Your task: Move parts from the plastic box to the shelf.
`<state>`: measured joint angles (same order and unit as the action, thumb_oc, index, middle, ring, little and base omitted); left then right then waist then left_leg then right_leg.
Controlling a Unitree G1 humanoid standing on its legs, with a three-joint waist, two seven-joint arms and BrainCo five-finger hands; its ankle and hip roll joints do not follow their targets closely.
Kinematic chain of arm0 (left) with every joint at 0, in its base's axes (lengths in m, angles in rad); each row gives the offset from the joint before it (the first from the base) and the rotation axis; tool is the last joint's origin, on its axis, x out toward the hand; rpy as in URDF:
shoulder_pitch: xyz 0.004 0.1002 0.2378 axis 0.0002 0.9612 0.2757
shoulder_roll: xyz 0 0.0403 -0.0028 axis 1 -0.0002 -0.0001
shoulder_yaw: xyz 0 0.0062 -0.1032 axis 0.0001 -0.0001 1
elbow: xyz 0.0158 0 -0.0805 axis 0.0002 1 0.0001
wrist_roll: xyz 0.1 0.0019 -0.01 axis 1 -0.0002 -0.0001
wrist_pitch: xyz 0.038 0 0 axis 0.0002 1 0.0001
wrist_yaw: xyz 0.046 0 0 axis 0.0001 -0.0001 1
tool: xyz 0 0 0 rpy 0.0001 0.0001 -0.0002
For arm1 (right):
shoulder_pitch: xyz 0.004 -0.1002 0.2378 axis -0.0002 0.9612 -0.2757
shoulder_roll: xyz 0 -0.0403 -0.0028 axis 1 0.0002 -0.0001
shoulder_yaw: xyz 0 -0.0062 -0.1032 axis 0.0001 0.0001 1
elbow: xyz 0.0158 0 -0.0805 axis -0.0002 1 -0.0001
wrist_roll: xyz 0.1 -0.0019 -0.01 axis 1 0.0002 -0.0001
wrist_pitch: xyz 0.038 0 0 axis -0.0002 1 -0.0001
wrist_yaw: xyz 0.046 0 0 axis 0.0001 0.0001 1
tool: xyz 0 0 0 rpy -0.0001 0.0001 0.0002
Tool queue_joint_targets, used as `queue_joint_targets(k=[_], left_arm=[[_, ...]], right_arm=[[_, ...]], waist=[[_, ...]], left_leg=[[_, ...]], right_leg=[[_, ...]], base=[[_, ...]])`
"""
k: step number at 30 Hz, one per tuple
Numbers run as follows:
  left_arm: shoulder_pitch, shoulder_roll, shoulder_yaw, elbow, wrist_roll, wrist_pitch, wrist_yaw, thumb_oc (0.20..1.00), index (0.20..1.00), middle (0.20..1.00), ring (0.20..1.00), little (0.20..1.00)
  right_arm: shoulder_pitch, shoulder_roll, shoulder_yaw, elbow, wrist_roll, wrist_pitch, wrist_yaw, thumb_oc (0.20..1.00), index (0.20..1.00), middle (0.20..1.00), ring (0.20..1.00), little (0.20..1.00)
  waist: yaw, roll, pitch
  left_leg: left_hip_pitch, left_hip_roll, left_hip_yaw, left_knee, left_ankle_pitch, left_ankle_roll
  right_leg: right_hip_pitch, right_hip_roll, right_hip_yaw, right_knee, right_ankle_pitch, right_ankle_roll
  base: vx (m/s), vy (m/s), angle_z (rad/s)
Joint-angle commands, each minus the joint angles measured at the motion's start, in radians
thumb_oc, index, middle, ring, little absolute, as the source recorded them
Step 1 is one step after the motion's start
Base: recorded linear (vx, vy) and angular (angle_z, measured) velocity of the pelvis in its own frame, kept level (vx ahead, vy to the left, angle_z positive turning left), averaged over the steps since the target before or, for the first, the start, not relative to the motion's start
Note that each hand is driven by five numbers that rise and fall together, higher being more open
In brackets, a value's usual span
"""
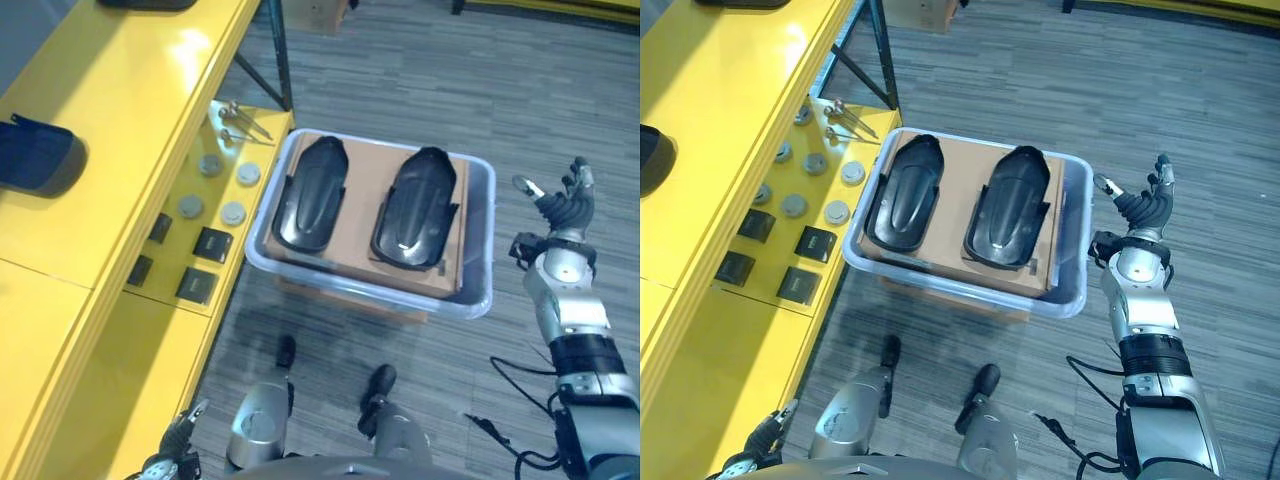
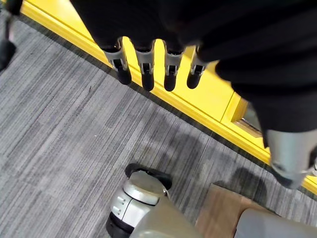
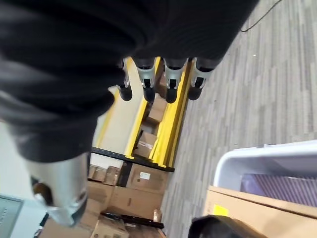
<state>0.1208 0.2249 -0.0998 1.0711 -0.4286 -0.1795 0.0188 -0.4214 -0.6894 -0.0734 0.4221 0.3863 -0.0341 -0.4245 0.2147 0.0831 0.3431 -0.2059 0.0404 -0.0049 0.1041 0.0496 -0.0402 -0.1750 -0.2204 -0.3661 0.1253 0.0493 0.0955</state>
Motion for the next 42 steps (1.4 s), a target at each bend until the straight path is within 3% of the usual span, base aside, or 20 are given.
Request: queue_joint_targets(k=[1,9,24,32,33,34,35,36,37,42], left_arm=[[-0.017,0.045,-0.065,0.019,-0.002,-0.034,-0.017,1.000,1.000,1.000,1.000,1.000],[-0.025,0.054,-0.097,0.007,-0.034,-0.037,-0.046,1.000,1.000,1.000,1.000,1.000],[-0.045,0.066,-0.094,-0.010,-0.058,-0.023,-0.053,1.000,1.000,1.000,1.000,1.000],[-0.095,0.090,-0.092,-0.017,-0.074,-0.013,-0.031,1.000,1.000,1.000,1.000,1.000],[-0.099,0.094,-0.093,-0.015,-0.072,-0.016,-0.032,1.000,1.000,1.000,1.000,1.000],[-0.100,0.095,-0.093,-0.015,-0.070,-0.016,-0.032,1.000,1.000,1.000,1.000,1.000],[-0.101,0.096,-0.093,-0.015,-0.069,-0.017,-0.033,1.000,1.000,1.000,1.000,1.000],[-0.103,0.098,-0.095,-0.016,-0.064,-0.018,-0.032,1.000,1.000,1.000,1.000,1.000],[-0.109,0.101,-0.100,-0.017,-0.064,-0.014,-0.030,1.000,1.000,1.000,1.000,1.000],[-0.115,0.109,-0.108,-0.016,-0.049,-0.019,-0.030,1.000,1.000,1.000,1.000,1.000]], right_arm=[[-0.047,-0.061,0.055,0.021,-0.067,-0.001,-0.009,1.000,1.000,1.000,1.000,1.000],[-0.130,-0.067,0.133,0.221,-0.056,0.020,-0.002,1.000,1.000,1.000,1.000,1.000],[-0.083,-0.027,0.198,0.317,-0.148,0.095,0.043,1.000,1.000,1.000,1.000,1.000],[-0.040,0.041,0.298,0.337,-0.198,0.120,0.051,1.000,1.000,1.000,1.000,1.000],[-0.039,0.044,0.305,0.348,-0.195,0.112,0.049,0.620,0.620,0.620,0.620,0.620],[-0.038,0.046,0.307,0.351,-0.190,0.111,0.048,0.514,0.514,0.514,0.514,0.514],[-0.038,0.047,0.309,0.353,-0.188,0.111,0.047,0.473,0.473,0.473,0.473,0.473],[-0.036,0.051,0.311,0.359,-0.183,0.108,0.047,0.263,0.263,0.263,0.263,0.263],[-0.035,0.054,0.315,0.367,-0.173,0.100,0.044,0.200,0.200,0.200,0.200,0.200],[-0.024,0.066,0.317,0.385,-0.142,0.081,0.032,0.200,0.200,0.200,0.200,0.200]], waist=[[0.020,-0.004,-0.039],[0.032,0.015,-0.004],[0.045,-0.014,0.023],[0.054,-0.056,0.043],[0.056,-0.059,0.045],[0.058,-0.061,0.046],[0.058,-0.062,0.046],[0.061,-0.065,0.047],[0.062,-0.068,0.048],[0.068,-0.076,0.046]], left_leg=[[-0.026,0.006,-0.055,0.037,-0.029,-0.032],[-0.050,-0.015,-0.050,0.048,-0.033,-0.021],[-0.063,-0.008,-0.045,0.040,-0.035,-0.016],[-0.094,-0.004,-0.052,0.043,-0.034,-0.014],[-0.097,-0.004,-0.053,0.045,-0.034,-0.013],[-0.098,-0.004,-0.054,0.045,-0.034,-0.013],[-0.098,-0.004,-0.055,0.045,-0.034,-0.014],[-0.101,-0.005,-0.056,0.047,-0.035,-0.013],[-0.103,-0.005,-0.058,0.049,-0.035,-0.013],[-0.102,-0.005,-0.062,0.053,-0.039,-0.013]], right_leg=[[0.024,-0.038,0.000,0.020,-0.024,0.058],[-0.010,-0.065,0.017,0.027,-0.007,0.071],[0.002,-0.057,0.015,-0.017,0.016,0.085],[0.000,-0.039,0.012,-0.046,0.029,0.087],[0.000,-0.037,0.011,-0.047,0.029,0.086],[0.001,-0.036,0.010,-0.048,0.029,0.086],[0.002,-0.036,0.010,-0.049,0.030,0.086],[0.003,-0.034,0.009,-0.052,0.031,0.086],[0.002,-0.033,0.008,-0.052,0.032,0.087],[0.013,-0.029,0.003,-0.060,0.034,0.086]], base=[[0.00,0.190,0.16],[-0.03,0.109,0.06],[-0.02,0.000,0.00],[-0.05,-0.062,0.05],[-0.04,-0.065,-0.01],[-0.01,-0.036,0.00],[-0.01,-0.043,0.02],[-0.01,-0.057,0.02],[-0.01,-0.060,0.01],[0.01,-0.052,0.05]])
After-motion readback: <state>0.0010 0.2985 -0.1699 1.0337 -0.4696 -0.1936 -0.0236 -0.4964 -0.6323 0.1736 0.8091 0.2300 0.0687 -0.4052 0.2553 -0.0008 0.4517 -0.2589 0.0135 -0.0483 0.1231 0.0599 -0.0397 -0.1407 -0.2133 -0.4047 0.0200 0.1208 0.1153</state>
